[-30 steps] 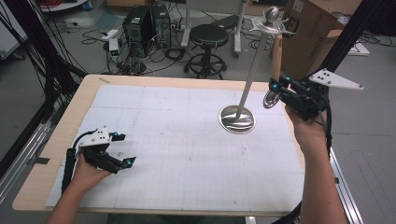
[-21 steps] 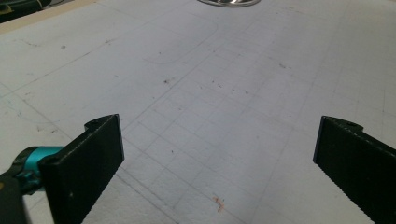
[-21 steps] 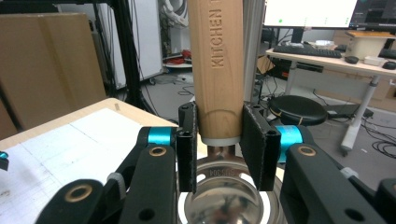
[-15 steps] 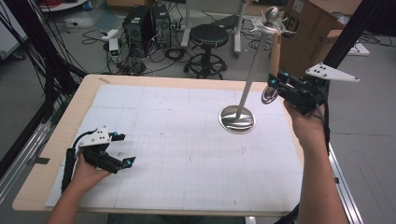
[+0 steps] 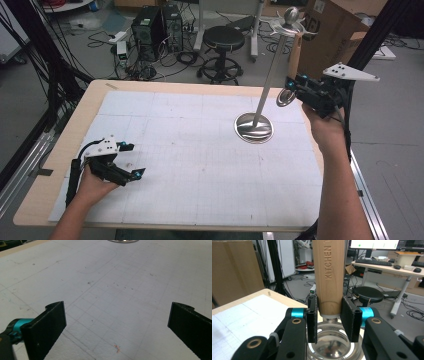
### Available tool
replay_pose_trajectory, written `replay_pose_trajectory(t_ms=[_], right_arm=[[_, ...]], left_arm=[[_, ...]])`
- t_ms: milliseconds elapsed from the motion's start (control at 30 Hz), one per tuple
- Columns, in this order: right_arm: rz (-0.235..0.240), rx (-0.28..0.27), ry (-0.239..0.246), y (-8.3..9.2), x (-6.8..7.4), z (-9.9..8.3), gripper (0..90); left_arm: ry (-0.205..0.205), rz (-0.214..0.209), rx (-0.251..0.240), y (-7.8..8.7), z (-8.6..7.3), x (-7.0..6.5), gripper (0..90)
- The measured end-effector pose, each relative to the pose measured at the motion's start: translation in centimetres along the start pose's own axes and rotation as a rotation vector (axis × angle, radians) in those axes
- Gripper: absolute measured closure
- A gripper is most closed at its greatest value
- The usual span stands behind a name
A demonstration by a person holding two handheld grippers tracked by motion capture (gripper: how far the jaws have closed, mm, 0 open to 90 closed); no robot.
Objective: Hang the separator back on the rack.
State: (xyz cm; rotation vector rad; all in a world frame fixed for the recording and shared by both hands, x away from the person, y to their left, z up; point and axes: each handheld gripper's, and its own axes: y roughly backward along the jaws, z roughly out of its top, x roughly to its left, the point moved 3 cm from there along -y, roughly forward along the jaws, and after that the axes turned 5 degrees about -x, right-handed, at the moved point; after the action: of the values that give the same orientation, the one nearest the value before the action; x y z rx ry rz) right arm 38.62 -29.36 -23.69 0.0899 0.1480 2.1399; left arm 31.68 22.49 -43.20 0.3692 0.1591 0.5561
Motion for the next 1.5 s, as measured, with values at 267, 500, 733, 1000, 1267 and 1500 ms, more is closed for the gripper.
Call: replay_pose_trajectory(t_ms=[267,500,733,1000,1267,1500], right_arm=[[-0.001,0.025,0.004,-1.0,0.1,-0.4,68.6],[-0.005,0.033,0.003,-1.3,0.2,-0.6,68.6],[-0.002,0.030,0.007,-1.2,0.2,-0.7,68.6],[0.015,0.039,0.011,-1.2,0.3,-1.2,61.2],[0.019,0.013,0.020,-0.6,0.5,-1.1,55.8],[0.018,-0.020,0.038,0.5,1.0,-0.7,50.3]], left_arm=[[0.000,-0.002,0.001,0.0,0.0,0.0,2.3],[-0.001,-0.002,0.000,0.0,0.0,0.0,2.4],[0.000,-0.004,0.002,0.0,0.0,0.0,2.3],[-0.002,-0.005,0.009,-0.1,-0.1,0.0,2.4],[0.001,-0.005,0.009,-0.1,-0.1,0.0,2.4],[-0.002,-0.007,0.013,-0.2,-0.1,-0.1,2.4]])
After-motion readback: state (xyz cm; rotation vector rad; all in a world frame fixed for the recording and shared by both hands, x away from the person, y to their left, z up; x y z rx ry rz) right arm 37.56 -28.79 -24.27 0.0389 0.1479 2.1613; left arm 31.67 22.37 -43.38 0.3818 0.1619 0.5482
